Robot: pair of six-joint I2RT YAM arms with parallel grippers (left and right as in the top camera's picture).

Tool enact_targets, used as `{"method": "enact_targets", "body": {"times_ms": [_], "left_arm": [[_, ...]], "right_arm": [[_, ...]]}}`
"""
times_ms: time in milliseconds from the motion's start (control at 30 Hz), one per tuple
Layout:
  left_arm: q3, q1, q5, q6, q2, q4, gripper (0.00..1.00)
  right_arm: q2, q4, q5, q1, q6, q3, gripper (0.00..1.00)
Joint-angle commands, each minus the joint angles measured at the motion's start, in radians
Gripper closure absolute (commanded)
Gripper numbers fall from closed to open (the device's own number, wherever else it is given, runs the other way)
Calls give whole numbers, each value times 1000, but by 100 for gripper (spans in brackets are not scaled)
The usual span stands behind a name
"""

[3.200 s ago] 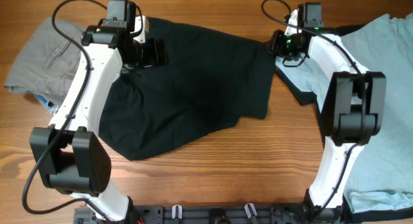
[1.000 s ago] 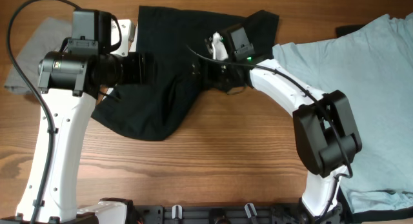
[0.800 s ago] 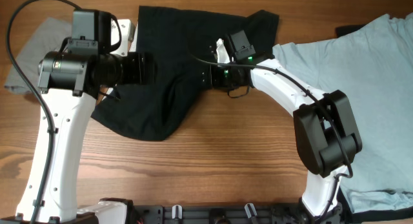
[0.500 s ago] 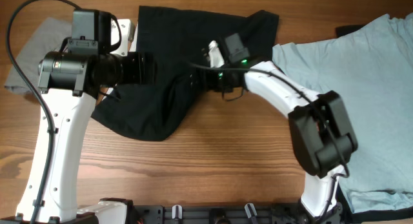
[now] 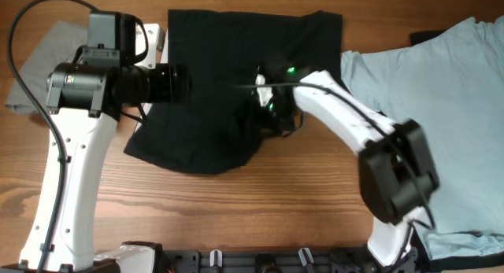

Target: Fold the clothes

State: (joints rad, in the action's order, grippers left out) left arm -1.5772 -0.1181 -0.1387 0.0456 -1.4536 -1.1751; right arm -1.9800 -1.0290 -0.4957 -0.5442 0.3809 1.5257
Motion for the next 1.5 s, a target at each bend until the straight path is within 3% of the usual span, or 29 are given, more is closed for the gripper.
{"method": "enact_targets", "body": {"times_ms": [0, 133, 167, 200, 233, 300, 333, 433, 600, 767, 900, 967, 1033, 1133, 1200, 1267, 1300, 1333, 1367, 1400, 1467], "left_arm": [[0, -1, 10, -16, 21, 1, 0], [0, -1, 10, -16, 21, 4, 0], [0, -1, 10, -16, 21, 3, 0], [0, -1, 9, -16, 21, 3, 0], [0, -1, 9, -16, 21, 3, 0], [0, -1, 9, -16, 21, 3, 0], [0, -1, 9, -16, 21, 3, 0], [0, -1, 9, -16, 21, 3, 0], [0, -1, 10, -16, 21, 3, 0], [0, -1, 10, -16, 21, 4, 0], [0, -1, 10, -16, 21, 4, 0], [0, -1, 10, -16, 21, 4, 0], [0, -1, 10, -16, 21, 3, 0], [0, -1, 10, -16, 21, 4, 0], [0, -1, 10, -16, 21, 4, 0], [0, -1, 10, -16, 21, 4, 0], [0, -1, 10, -16, 21, 4, 0], [0, -1, 10, -16, 21, 4, 0], [0, -1, 9, -16, 21, 3, 0], [0, -1, 10, -16, 21, 3, 0], [0, -1, 9, -16, 21, 3, 0]], "right_arm": [[93, 98, -18, -12, -37, 58, 96], [55, 298, -5, -18, -1, 48, 94], [35, 356, 6, -19, 24, 44, 86], [2, 433, 6, -19, 32, 40, 50], [-20, 476, 6, -19, 39, 38, 27], [-64, 549, 6, -19, 37, 38, 4], [-85, 571, 7, -14, 23, 38, 1], [-101, 533, 55, 9, -38, 38, 1], [-97, 325, 92, 113, -67, 39, 0], [-97, 280, -100, 206, -160, 39, 0], [-92, 280, -241, 214, -191, 41, 9], [-92, 274, -261, 196, -134, 41, 61], [-90, 271, -336, 166, -134, 41, 82], [-91, 397, -351, 98, -80, 41, 90], [-92, 560, -253, 48, -32, 36, 85], [-98, 673, -97, 4, 3, 36, 51], [-105, 729, -3, -24, 4, 36, 40], [-115, 770, 71, -49, 4, 36, 22], [-128, 795, 112, -67, 4, 36, 12], [-142, 809, 129, -82, 2, 36, 5], [-174, 812, 132, -103, -17, 36, 1]]}}
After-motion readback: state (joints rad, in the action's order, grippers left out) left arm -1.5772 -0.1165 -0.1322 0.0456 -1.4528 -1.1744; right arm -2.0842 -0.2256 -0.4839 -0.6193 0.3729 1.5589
